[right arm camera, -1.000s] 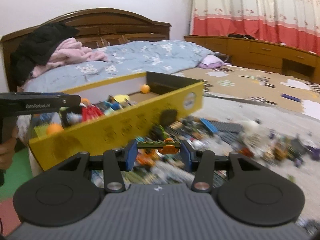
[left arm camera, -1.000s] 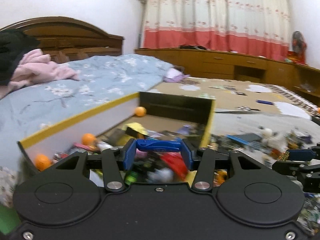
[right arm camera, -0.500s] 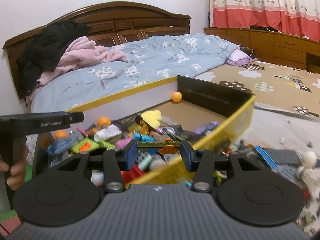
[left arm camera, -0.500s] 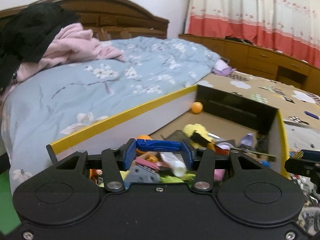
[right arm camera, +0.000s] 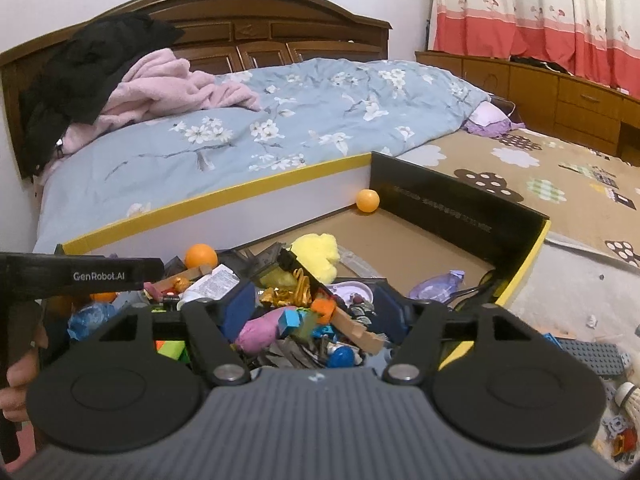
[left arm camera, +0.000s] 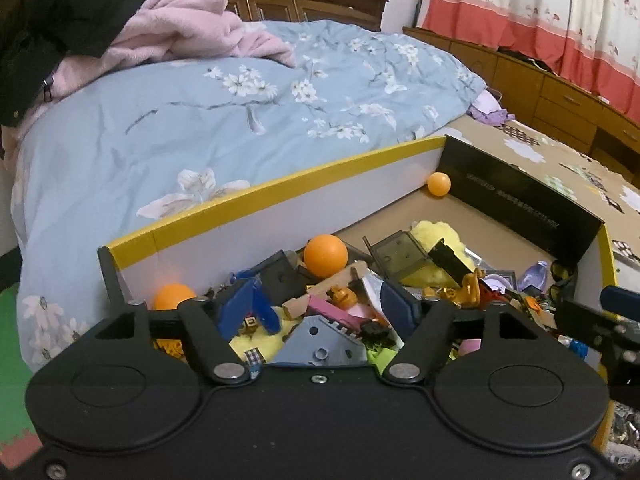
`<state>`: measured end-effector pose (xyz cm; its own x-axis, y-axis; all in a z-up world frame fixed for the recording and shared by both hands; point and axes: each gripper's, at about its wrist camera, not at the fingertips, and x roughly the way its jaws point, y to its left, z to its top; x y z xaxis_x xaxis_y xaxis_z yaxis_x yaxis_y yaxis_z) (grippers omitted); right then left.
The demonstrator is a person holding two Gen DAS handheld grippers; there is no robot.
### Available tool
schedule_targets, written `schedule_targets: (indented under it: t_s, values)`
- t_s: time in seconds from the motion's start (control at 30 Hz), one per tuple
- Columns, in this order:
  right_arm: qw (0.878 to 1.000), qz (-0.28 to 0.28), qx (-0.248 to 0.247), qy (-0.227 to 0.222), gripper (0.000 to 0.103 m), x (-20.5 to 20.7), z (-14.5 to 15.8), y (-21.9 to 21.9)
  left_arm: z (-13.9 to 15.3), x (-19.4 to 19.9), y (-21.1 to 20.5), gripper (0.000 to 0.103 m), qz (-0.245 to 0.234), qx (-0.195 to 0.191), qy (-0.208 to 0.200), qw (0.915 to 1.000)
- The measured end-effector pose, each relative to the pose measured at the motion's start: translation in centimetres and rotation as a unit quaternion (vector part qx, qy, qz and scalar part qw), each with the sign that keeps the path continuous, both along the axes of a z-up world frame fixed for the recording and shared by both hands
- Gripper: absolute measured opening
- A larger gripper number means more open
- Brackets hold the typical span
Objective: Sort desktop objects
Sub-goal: 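Carry the blue brick and olive plate into the yellow box, opening both grippers, then move both open grippers back over the brick pile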
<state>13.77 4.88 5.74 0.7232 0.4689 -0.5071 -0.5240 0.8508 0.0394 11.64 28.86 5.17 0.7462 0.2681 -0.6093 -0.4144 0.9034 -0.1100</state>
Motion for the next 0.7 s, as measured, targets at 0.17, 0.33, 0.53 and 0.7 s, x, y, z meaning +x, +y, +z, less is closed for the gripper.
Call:
schedule_targets:
  t_s: [0.17, 0.33, 0.53, 0.7]
  values:
    - [1.0, -0.001, 0.002, 0.002, 0.082, -0.3, -0.1, -0.2, 0.2, 0.0, -0.3, 0.087, 0.001, 0.003, 0.002, 1.0]
    - [1.0, -0.005, 0.01, 0.003, 0.084, -0.8, 0.4, -0.9, 0.2, -0.1, -0.6, 0.09, 0.007, 0.012, 0.006, 0.9999]
    - [1.0, -0.004, 0.012, -0.009, 0.085, -2.2, 1.5, -2.2, 0.5, -0.5, -1.2, 0.092, 0.006, 0.014, 0.003, 0.9999]
    - [1.0, -0.008, 0.024, -0.015, 0.088, -4.0, 2.7, -5.1, 1.3, -2.3, -4.0, 0.096, -0.05, 0.034, -0.02, 0.998]
